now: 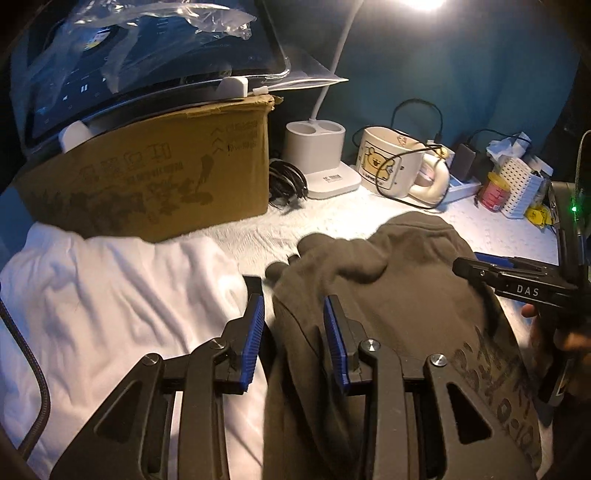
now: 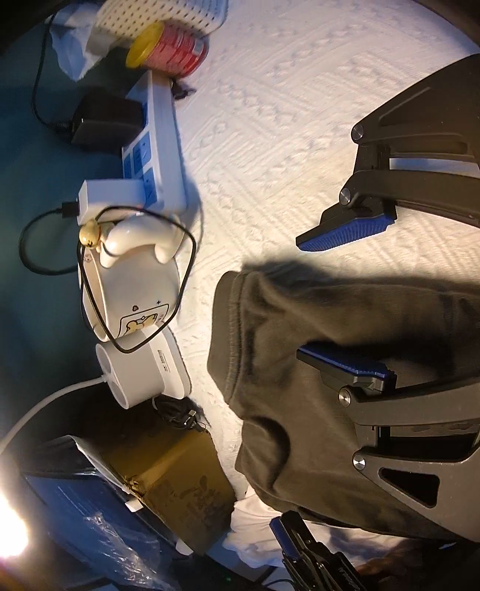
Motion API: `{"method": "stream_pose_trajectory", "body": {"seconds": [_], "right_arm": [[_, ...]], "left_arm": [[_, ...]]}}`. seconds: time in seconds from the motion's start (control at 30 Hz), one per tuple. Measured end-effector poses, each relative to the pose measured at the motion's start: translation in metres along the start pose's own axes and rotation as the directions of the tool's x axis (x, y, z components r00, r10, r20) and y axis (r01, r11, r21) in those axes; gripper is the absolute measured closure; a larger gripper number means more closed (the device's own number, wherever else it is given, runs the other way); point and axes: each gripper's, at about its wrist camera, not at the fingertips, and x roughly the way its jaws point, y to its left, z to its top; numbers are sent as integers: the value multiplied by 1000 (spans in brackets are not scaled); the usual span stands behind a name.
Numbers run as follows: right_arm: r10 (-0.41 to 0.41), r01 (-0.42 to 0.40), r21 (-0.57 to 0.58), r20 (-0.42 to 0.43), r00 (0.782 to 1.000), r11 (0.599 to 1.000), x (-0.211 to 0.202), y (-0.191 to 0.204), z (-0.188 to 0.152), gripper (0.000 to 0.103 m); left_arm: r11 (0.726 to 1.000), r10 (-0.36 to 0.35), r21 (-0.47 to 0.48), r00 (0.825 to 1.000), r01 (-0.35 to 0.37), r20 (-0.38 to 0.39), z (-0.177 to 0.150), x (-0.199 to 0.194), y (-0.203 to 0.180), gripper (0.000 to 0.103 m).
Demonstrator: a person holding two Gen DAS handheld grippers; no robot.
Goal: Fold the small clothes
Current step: 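Open both grippers to release the folded shirt on the cloth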
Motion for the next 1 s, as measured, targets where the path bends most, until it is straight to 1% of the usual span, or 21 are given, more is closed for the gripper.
{"method": "stream_pose_trajectory", "body": {"seconds": [0.4,0.63,0.73,0.87,0.93,0.97,1.0], "right_arm": [[-18,18,-24,4,1000,1000,-38,8,-38,47],[-24,24,-39,-2,1000,999,-57,14,-66,47],[-4,4,-36,-10,1000,999,-64,15,-78,47],[49,-50,-15,-18,999,999,-72,18,-92,48],[74,-74,1,-24,997,997,-75,18,-100,51],[82,-82,5,-26,996,997,-76,17,-104,57],[85,-84,6,-19,996,996,-79,18,-107,59]], "left_arm": [[999,-44,26,999,44,22,-31,-32,-19,70],[998,-55,17,998,54,17,-51,-43,-23,70],[998,-58,17,998,58,16,-58,-46,-26,70],[998,-59,10,998,59,8,-65,-49,-28,70],[998,-60,11,998,60,10,-67,-51,-29,70],[998,-62,12,998,61,12,-68,-53,-30,70],[998,-63,14,998,63,13,-69,-55,-31,70]]}}
